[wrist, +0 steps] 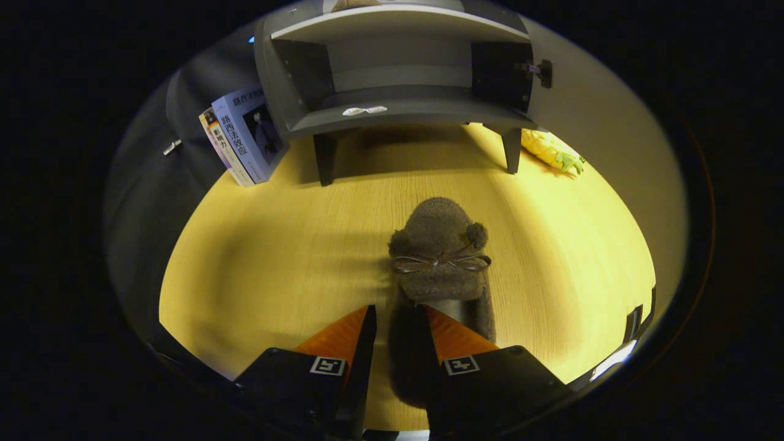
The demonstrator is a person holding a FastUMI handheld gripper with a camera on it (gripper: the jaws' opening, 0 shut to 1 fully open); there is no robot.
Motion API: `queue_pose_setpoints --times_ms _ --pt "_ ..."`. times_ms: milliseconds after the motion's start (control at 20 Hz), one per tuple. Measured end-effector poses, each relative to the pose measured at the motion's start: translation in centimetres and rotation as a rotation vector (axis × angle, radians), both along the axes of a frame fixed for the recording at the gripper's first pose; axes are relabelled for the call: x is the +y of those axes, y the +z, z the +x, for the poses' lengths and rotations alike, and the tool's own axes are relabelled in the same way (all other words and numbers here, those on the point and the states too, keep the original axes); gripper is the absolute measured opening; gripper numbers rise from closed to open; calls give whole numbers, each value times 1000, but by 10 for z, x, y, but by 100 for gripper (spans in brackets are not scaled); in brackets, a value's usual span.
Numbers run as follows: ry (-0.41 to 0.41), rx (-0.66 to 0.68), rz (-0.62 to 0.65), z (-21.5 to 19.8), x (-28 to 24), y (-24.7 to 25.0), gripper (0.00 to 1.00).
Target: Open the shoe cabinet door, grab the shoes and put them into the shoe cabinet, then close the shoe cabinet door.
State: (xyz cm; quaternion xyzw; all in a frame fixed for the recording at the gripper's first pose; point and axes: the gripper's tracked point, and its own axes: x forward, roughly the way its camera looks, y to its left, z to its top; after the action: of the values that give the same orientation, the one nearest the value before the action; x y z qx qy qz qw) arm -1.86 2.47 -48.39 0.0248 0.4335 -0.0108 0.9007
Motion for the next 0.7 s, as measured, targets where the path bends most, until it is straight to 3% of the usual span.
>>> queue_pose_setpoints --times_ms 550,700 --pt "51 -65 -151 63 -21 -16 43" --pt "49 -86 -143 68 -21 -18 31"
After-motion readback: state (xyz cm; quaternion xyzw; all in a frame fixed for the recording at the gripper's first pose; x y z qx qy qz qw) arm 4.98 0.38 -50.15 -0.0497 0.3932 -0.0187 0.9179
